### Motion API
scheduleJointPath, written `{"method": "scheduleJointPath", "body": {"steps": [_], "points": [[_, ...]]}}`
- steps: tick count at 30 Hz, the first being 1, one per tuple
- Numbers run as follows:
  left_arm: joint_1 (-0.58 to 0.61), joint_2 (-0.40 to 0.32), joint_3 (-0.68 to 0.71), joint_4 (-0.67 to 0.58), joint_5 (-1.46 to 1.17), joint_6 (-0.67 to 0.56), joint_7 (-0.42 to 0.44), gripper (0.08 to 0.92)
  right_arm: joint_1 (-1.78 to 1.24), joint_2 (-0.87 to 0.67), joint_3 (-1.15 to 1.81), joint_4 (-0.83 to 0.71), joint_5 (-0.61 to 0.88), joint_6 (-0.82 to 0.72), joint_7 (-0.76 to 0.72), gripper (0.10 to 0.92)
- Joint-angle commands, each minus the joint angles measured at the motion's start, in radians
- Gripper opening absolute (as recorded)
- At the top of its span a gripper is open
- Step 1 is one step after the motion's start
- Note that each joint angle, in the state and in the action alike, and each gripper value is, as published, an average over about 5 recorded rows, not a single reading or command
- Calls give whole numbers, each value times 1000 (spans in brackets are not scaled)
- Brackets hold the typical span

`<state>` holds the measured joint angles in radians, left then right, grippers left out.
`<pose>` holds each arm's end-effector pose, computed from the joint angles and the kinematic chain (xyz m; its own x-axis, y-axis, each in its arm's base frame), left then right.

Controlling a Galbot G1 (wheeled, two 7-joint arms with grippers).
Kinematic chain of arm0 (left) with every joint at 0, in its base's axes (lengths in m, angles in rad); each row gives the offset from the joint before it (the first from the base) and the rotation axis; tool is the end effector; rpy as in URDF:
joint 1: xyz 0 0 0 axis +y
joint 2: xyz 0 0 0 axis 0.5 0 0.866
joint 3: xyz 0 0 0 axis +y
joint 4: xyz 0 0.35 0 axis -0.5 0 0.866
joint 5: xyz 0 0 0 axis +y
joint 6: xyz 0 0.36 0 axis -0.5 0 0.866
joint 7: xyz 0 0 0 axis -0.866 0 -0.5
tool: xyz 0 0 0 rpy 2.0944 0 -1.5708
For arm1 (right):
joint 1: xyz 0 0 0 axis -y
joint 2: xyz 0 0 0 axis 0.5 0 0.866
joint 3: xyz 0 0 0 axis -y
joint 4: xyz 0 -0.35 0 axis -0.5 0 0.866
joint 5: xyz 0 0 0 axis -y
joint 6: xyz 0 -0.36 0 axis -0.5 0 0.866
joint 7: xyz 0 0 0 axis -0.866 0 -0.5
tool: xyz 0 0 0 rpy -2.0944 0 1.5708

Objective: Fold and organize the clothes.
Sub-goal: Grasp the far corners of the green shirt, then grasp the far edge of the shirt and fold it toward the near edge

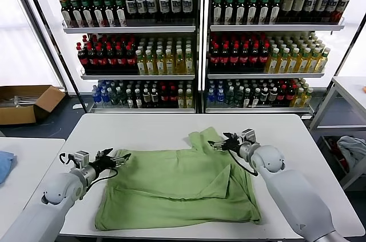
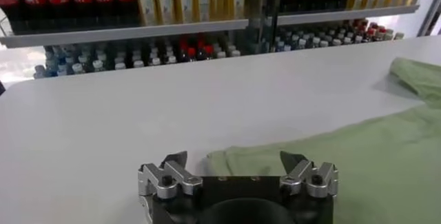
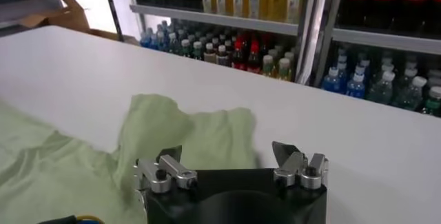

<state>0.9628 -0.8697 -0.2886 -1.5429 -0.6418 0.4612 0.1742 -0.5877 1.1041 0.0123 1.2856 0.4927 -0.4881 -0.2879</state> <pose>0.3765 0.1682 -0.2985 -0.8044 0.2784 0.5248 0.3097 0.9504 -0.0295 0.4825 -0.0521 -0.2958 -0.7213 -0.4631 0.5151 -0.5221 0.8522 0.0352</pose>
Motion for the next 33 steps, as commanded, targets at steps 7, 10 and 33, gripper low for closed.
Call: {"method": "scheduleJointPath", "body": {"steps": [7,10,33], "points": [[-37,-11,61,47,15,-7,7,640,35,25,-51,-61,-16,7,-7,498],[-27,-13,59,42,25,-11,9,553,24,23,-49,-48,-13,8,-6,411],[108,14,-80,-196,-6,-88,-56,90,-172,-42,156,274,164,87,41,106]]}}
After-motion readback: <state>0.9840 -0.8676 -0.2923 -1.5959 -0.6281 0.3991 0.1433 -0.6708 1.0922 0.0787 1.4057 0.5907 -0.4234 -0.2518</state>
